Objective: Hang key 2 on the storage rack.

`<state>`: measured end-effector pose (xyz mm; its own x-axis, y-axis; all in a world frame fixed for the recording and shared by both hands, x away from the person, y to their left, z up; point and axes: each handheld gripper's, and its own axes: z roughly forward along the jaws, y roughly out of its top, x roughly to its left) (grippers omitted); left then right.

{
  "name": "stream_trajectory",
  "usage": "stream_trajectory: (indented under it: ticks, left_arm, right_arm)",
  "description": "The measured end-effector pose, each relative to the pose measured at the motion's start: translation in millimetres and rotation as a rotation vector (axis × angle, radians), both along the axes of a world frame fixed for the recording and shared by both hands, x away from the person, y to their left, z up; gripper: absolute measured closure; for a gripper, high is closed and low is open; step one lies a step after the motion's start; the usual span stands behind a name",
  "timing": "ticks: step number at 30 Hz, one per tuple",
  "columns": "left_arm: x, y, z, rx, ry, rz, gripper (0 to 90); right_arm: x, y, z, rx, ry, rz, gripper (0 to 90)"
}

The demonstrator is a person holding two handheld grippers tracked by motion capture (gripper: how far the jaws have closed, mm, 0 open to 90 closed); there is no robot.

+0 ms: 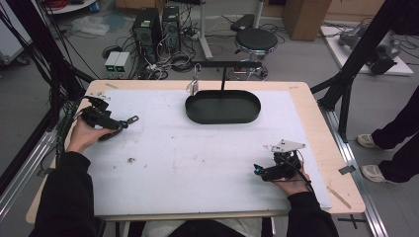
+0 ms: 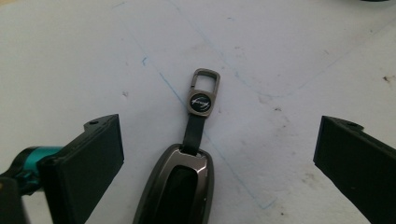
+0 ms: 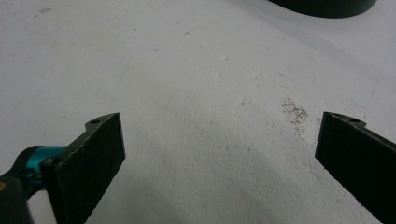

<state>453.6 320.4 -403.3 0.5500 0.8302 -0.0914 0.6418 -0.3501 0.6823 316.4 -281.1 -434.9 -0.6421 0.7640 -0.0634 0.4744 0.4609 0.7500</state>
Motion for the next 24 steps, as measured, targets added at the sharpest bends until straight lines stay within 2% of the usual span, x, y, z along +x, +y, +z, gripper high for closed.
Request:
stream_trajectory:
  ticks: [4,8,11,18,24]
  left_arm:
    - [5.3,-1.8,-7.0,0.007,0.007,-0.004,7.6]
    - [11.3,-11.8,-18.8,0.071,0.045,-0.026,14.7]
    - [13.1,-16.5,-21.9,0.107,0.05,-0.031,22.7]
    - [12.9,-18.0,-19.4,0.159,0.017,0.011,41.7]
    - [13.2,-15.7,-21.9,0.184,0.038,0.027,56.2]
  right_arm:
    - [0.0,0.5,-0.3,-0.005,0.002,-0.002,0.7]
    - [-0.6,1.1,-0.1,-0.007,0.002,-0.005,0.7]
    - [-0.8,0.9,-0.1,-0.009,-0.001,-0.004,0.7]
    - [-1.7,0.3,-0.4,-0.01,0.003,-0.006,0.7]
    - [-0.9,0.8,-0.7,-0.013,0.0,-0.004,0.7]
